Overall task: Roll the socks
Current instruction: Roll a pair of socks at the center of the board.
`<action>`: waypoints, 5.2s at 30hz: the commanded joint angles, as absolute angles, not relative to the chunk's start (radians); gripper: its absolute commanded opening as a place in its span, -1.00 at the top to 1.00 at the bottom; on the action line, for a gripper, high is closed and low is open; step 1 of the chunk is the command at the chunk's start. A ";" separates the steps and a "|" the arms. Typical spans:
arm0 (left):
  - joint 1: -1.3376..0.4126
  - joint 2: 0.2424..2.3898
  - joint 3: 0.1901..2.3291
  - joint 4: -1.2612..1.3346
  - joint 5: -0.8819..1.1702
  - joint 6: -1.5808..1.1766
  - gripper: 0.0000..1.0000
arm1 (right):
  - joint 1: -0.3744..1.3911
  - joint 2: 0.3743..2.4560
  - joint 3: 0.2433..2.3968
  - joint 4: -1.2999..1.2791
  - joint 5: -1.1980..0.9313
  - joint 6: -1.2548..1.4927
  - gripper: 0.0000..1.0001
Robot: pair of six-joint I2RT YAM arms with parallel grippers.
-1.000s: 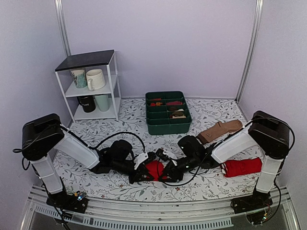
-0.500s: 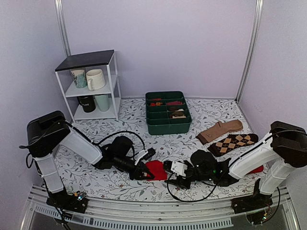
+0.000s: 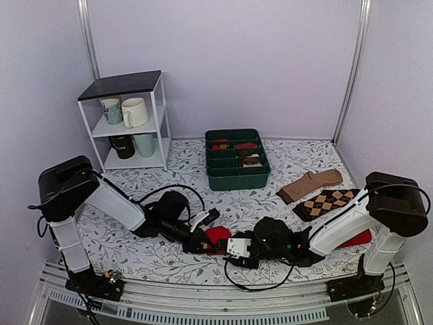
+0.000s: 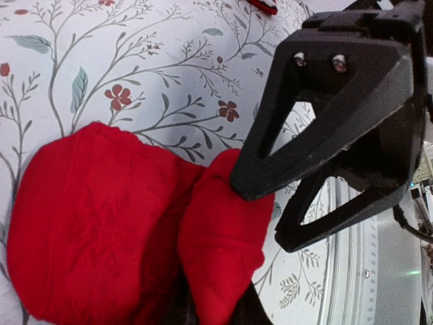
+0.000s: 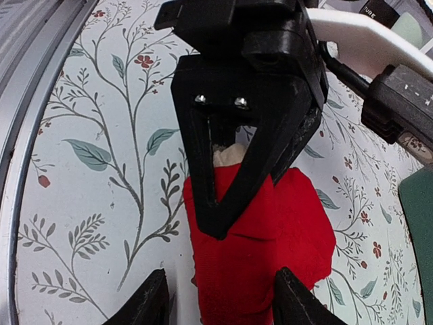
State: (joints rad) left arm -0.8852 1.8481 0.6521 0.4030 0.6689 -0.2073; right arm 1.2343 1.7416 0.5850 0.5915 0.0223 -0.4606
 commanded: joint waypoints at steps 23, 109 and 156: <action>-0.886 1.809 0.620 0.210 0.535 -0.097 0.75 | 1.176 1.925 0.706 0.256 -0.095 -0.166 0.70; -1.002 1.704 0.504 0.207 0.393 -0.227 1.00 | 1.011 1.654 0.631 0.537 -0.418 -0.294 -0.15; -0.980 1.762 0.495 0.235 0.446 -0.229 1.00 | 1.116 1.929 0.711 0.277 -0.199 -0.309 0.24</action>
